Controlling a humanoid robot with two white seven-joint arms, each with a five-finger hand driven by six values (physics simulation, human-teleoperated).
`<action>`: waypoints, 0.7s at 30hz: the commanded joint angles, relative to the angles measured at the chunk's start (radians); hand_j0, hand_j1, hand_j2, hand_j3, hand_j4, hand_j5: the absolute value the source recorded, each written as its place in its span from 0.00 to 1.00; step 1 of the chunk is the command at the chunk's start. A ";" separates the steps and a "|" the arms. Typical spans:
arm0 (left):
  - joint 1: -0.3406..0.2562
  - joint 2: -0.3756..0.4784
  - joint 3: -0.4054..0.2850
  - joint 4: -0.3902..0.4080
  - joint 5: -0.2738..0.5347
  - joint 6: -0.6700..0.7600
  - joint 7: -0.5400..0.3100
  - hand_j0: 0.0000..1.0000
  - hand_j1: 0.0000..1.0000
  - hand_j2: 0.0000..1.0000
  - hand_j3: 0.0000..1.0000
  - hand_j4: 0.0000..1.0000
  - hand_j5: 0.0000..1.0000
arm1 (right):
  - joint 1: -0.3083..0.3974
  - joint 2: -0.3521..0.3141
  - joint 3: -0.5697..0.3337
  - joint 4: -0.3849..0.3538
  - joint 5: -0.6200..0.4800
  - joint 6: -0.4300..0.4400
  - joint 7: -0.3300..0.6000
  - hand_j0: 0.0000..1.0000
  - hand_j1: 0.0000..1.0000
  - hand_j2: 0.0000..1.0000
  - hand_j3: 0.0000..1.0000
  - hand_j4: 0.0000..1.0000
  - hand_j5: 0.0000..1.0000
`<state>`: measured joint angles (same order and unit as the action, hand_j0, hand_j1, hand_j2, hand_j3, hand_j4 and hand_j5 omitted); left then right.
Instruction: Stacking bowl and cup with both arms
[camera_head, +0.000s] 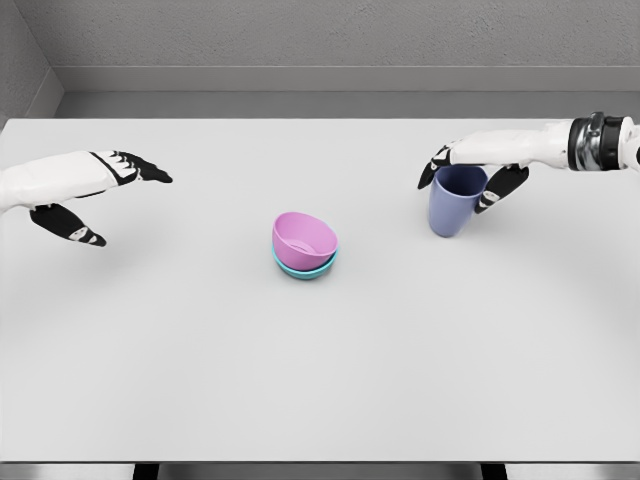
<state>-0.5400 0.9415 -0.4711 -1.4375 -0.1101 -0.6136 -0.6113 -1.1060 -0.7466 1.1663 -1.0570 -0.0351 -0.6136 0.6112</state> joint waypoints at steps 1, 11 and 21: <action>0.000 -0.001 0.000 0.000 0.006 0.003 0.000 1.00 1.00 1.00 1.00 1.00 1.00 | 0.000 0.000 -0.001 -0.004 -0.006 0.003 0.000 0.70 0.70 0.70 0.70 0.70 0.70; 0.000 -0.017 0.000 0.002 0.007 0.003 0.000 1.00 1.00 1.00 1.00 1.00 1.00 | -0.014 -0.005 -0.001 -0.049 -0.006 0.003 0.000 0.67 0.67 0.67 0.67 0.67 0.67; -0.002 -0.038 -0.001 0.003 0.003 0.003 0.000 1.00 1.00 1.00 1.00 1.00 1.00 | -0.035 -0.010 0.013 -0.103 -0.006 0.003 0.000 0.67 0.67 0.67 0.67 0.67 0.67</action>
<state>-0.5399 0.9048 -0.4724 -1.4344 -0.1133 -0.6136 -0.6113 -1.1428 -0.7550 1.1802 -1.1508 -0.0352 -0.6137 0.6113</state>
